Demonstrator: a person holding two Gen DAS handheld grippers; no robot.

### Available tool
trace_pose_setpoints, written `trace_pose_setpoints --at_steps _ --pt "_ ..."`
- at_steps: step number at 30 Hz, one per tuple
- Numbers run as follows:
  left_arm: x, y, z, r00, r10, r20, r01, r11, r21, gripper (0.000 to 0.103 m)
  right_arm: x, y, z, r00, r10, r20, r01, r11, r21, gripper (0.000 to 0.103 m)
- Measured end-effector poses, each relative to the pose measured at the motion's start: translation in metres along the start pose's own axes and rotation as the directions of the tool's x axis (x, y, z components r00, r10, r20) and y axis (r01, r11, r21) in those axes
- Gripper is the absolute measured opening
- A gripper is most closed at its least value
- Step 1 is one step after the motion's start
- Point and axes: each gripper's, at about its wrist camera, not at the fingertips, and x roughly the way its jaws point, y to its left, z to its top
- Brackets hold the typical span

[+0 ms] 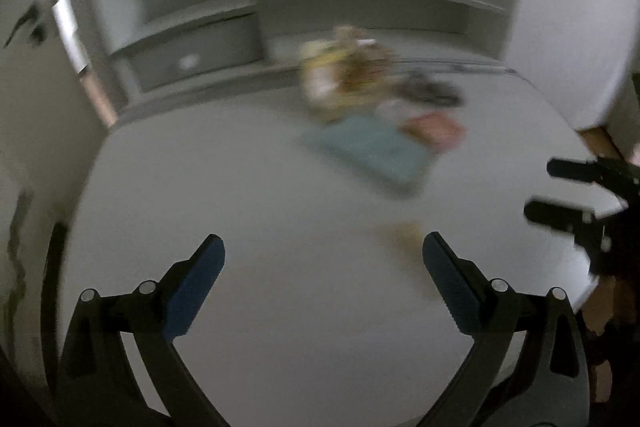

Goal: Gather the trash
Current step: 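Move both tools back over the desk, then grasp the yellow stick with the right tool while the left tool grasps the teal box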

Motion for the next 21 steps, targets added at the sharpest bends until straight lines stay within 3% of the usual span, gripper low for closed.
trace_pose_setpoints --at_steps 4,7,10,11,12,16,21 --pt "0.008 0.036 -0.006 0.999 0.016 -0.032 -0.018 0.998 -0.062 0.096 0.031 0.051 0.005 0.998 0.011 -0.066 -0.016 0.997 -0.081 0.072" --pt "0.016 0.042 -0.005 0.999 -0.008 -0.041 0.004 0.997 -0.081 0.096 0.044 0.066 0.002 0.995 -0.015 -0.098 0.002 0.992 -0.127 0.057" --pt "0.028 0.035 0.005 0.998 -0.039 -0.044 0.035 0.996 -0.081 0.096 0.044 0.067 -0.006 0.995 -0.062 -0.082 0.049 0.987 -0.155 0.038" --pt "0.033 0.03 0.011 0.998 -0.041 -0.041 0.038 0.995 -0.087 0.096 0.043 0.068 -0.007 0.995 -0.06 -0.077 0.047 0.987 -0.156 0.023" --pt "0.036 0.028 0.015 0.998 -0.043 -0.038 0.039 0.995 -0.093 0.096 0.04 0.066 -0.009 0.996 -0.047 -0.079 0.035 0.989 -0.145 0.014" --pt "0.056 0.003 0.042 0.998 -0.042 -0.046 0.037 0.993 -0.113 0.096 0.022 0.041 -0.015 0.997 -0.057 -0.053 0.051 0.994 -0.098 0.014" --pt "0.086 -0.04 0.073 0.997 0.022 -0.072 -0.029 0.995 -0.099 0.096 -0.001 -0.004 -0.027 0.996 -0.078 -0.034 0.078 0.997 -0.016 0.014"
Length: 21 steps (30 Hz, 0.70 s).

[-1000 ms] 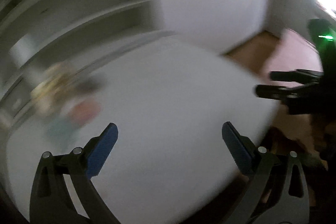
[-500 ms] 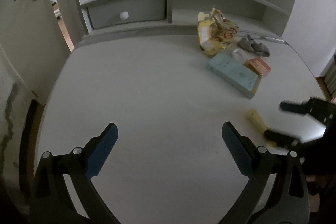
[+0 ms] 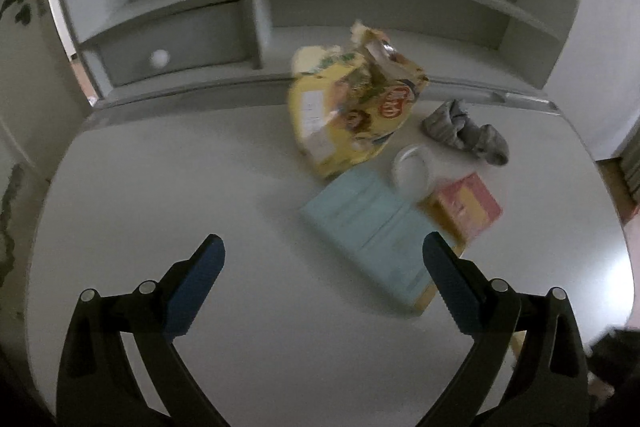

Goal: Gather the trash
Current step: 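Grasp the yellow stick with the right tool while the left tool grasps the teal box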

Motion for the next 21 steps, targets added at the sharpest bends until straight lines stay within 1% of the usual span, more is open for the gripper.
trace_pose_setpoints --at_steps 2,3,6,7,9,11,15,19,20,21 --pt "0.011 -0.011 0.007 1.0 -0.004 -0.02 0.003 1.0 -0.007 0.096 -0.005 -0.015 -0.005 1.0 -0.008 0.004 0.008 1.0 0.025 0.014" --pt "0.018 -0.015 0.009 0.999 0.009 -0.041 -0.01 1.0 -0.014 0.096 -0.007 -0.02 -0.007 1.0 -0.01 0.006 0.01 0.999 0.033 0.014" --pt "0.033 -0.019 0.012 0.996 -0.011 -0.093 0.005 0.998 -0.064 0.096 -0.013 -0.029 -0.013 1.0 -0.006 0.013 0.006 0.999 0.048 0.014" --pt "0.038 -0.02 0.013 0.994 0.0 -0.107 -0.007 0.997 -0.074 0.096 -0.014 -0.032 -0.015 1.0 -0.004 0.014 0.004 0.999 0.055 0.014" --pt "0.041 -0.024 0.011 0.994 0.046 -0.104 -0.052 0.997 -0.06 0.096 -0.013 -0.037 -0.014 1.0 0.001 0.018 -0.003 0.998 0.064 0.014" --pt "0.039 -0.022 0.008 0.994 0.047 -0.1 -0.052 0.997 -0.055 0.096 -0.014 -0.042 -0.015 1.0 0.006 0.023 -0.007 0.998 0.069 0.014" --pt "0.031 -0.008 -0.002 0.993 0.056 -0.102 -0.06 0.997 -0.041 0.096 -0.009 -0.051 -0.011 1.0 0.006 0.025 -0.008 0.997 0.079 0.014" --pt "0.029 -0.001 -0.004 0.995 0.038 -0.095 -0.039 0.999 -0.007 0.096 -0.007 -0.057 -0.008 1.0 -0.001 0.025 -0.001 0.996 0.087 0.014" --pt "0.028 -0.001 -0.004 0.995 0.032 -0.092 -0.032 0.999 -0.002 0.09 -0.008 -0.058 -0.007 1.0 -0.003 0.027 0.0 0.996 0.088 0.014" --pt "0.026 -0.001 -0.006 0.996 0.009 -0.084 -0.009 1.0 0.001 0.085 -0.009 -0.059 -0.007 0.999 -0.007 0.031 0.004 0.996 0.09 0.014"
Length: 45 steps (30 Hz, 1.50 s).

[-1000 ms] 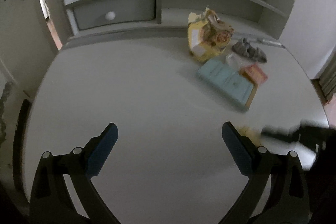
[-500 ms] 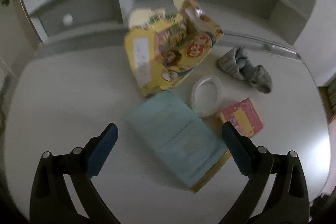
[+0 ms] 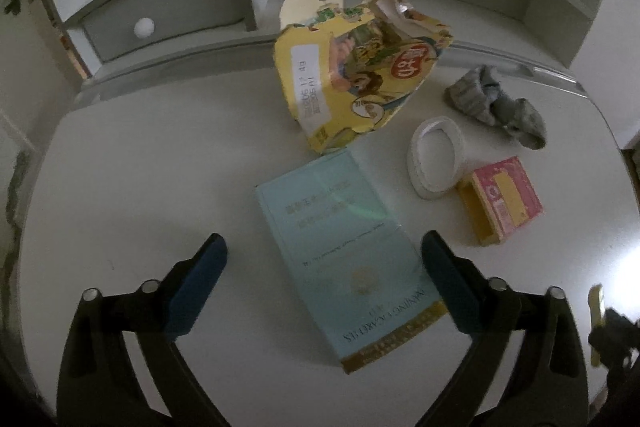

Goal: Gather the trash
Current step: 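Grasp the yellow stick with the right tool while the left tool grasps the teal box, then carry the yellow stick and teal box over the black bin and open both tools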

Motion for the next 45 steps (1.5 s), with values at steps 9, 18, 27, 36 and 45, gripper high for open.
trace_pose_setpoints --at_steps 9,18,27,36,45 --pt "-0.038 0.016 -0.031 0.998 -0.047 0.032 0.045 0.998 0.046 0.06 -0.022 -0.027 -0.016 0.998 -0.051 0.023 0.049 0.997 0.064 0.014" --pt "-0.1 -0.068 -0.064 0.969 -0.226 0.104 0.196 0.951 0.241 0.06 -0.078 -0.109 -0.066 0.984 -0.162 0.069 0.138 0.953 0.269 0.014" --pt "-0.143 -0.29 -0.116 0.813 -0.582 -0.029 0.478 0.639 0.603 0.06 -0.157 -0.237 -0.188 0.944 -0.329 0.018 0.264 0.787 0.557 0.014" --pt "-0.093 -0.462 -0.212 0.716 -0.603 -0.352 0.61 0.294 0.736 0.06 -0.156 -0.321 -0.331 0.936 -0.32 -0.146 0.318 0.595 0.738 0.014" --pt "-0.007 -0.528 -0.268 0.757 -0.461 -0.463 0.616 0.271 0.739 0.06 -0.115 -0.354 -0.395 0.956 -0.211 -0.201 0.285 0.536 0.795 0.014"
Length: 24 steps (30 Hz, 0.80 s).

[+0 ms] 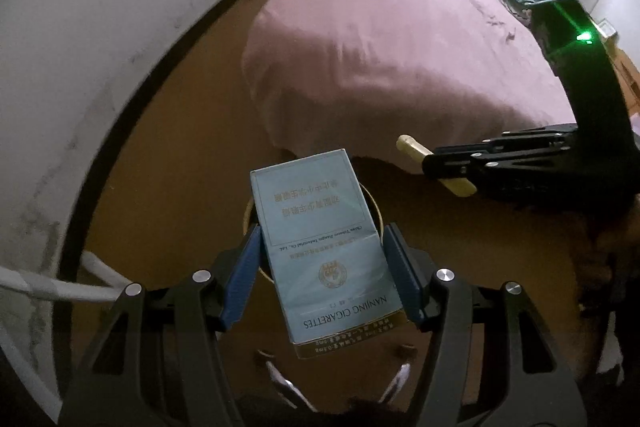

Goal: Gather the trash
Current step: 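Carry the yellow stick and teal box over the black bin and open both tools, then move both tools back over the desk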

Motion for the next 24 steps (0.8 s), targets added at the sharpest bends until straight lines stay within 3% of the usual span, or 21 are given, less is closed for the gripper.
trace_pose_setpoints --at_steps 10,13,14,16,17,18,22,24 --pt "0.027 -0.001 0.014 0.999 -0.004 -0.046 0.004 1.0 0.015 0.063 0.009 -0.007 0.009 1.0 0.03 -0.006 -0.03 1.0 0.002 0.014" --pt "0.022 0.002 0.018 0.999 0.01 -0.035 -0.01 1.0 0.005 0.081 0.007 -0.004 0.013 1.0 0.024 0.007 -0.024 0.999 -0.035 0.016" --pt "0.02 0.003 0.02 1.0 0.02 -0.023 -0.02 1.0 0.006 0.082 0.005 -0.002 0.014 1.0 0.027 0.01 -0.027 0.999 -0.039 0.019" --pt "0.014 0.004 0.024 1.0 0.023 -0.014 -0.023 1.0 0.007 0.082 -0.001 -0.002 0.017 0.999 0.033 0.027 -0.033 0.999 -0.026 0.035" --pt "0.012 0.004 0.024 1.0 0.025 -0.011 -0.025 1.0 0.005 0.082 -0.004 -0.002 0.018 0.999 0.036 0.038 -0.035 0.999 -0.02 0.052" --pt "0.006 0.005 0.025 1.0 0.028 -0.003 -0.028 1.0 0.003 0.082 -0.01 -0.002 0.019 0.998 0.038 0.056 -0.037 0.999 -0.017 0.061" --pt "-0.028 0.001 0.027 0.998 0.045 0.05 -0.045 0.999 0.003 0.088 -0.032 0.005 0.021 0.996 0.029 0.089 -0.027 0.999 -0.024 0.063" --pt "-0.059 -0.005 0.025 0.993 0.058 0.101 -0.06 0.998 0.013 0.092 -0.05 0.017 0.023 0.992 0.019 0.122 -0.013 0.999 -0.05 0.07"
